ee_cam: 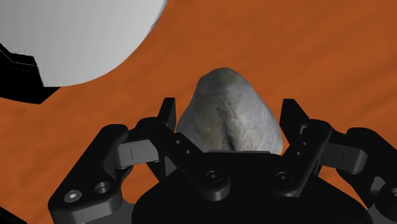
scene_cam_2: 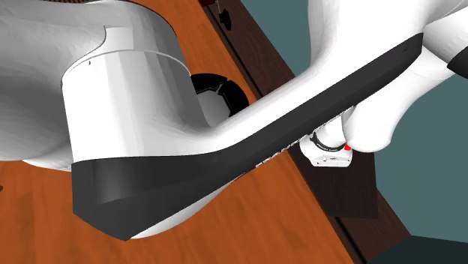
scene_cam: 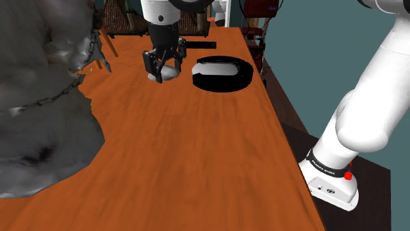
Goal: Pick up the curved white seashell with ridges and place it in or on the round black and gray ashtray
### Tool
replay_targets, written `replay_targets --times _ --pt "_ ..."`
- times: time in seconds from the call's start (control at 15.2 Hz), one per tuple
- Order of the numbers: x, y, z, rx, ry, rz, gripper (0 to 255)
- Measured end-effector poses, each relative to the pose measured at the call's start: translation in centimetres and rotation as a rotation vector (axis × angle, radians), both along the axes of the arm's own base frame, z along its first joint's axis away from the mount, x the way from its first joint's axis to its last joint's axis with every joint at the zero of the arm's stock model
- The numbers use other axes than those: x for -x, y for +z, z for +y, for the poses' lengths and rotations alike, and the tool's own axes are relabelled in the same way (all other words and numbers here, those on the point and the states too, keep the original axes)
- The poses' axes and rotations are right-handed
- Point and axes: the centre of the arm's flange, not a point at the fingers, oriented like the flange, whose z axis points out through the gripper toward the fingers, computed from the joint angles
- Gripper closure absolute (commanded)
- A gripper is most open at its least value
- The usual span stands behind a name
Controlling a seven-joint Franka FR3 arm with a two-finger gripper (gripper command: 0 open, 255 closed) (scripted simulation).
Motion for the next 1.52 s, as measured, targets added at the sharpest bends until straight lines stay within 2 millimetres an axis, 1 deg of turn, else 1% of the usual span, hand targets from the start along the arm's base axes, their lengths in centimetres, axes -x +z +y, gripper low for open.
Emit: replay_targets --times 0.2,0.99,1.19,1.25,1.32,1.39,1.52 --pt "-0.1 1.0 0.0 0.000 0.000 0.000 255" --pt "0.1 7.3 0.1 0.000 0.000 0.000 255" --pt "-0.1 8.9 0.1 0.000 0.000 0.000 255" --pt "-0.1 8.9 0.1 0.000 0.000 0.000 0" --pt "-0.1 8.9 0.1 0.000 0.000 0.000 0" --pt "-0.3 8.3 -0.2 -0.016 -0.030 -0.006 0" --pt "-1.5 6.8 -1.4 -0.078 -0.133 -0.031 0"
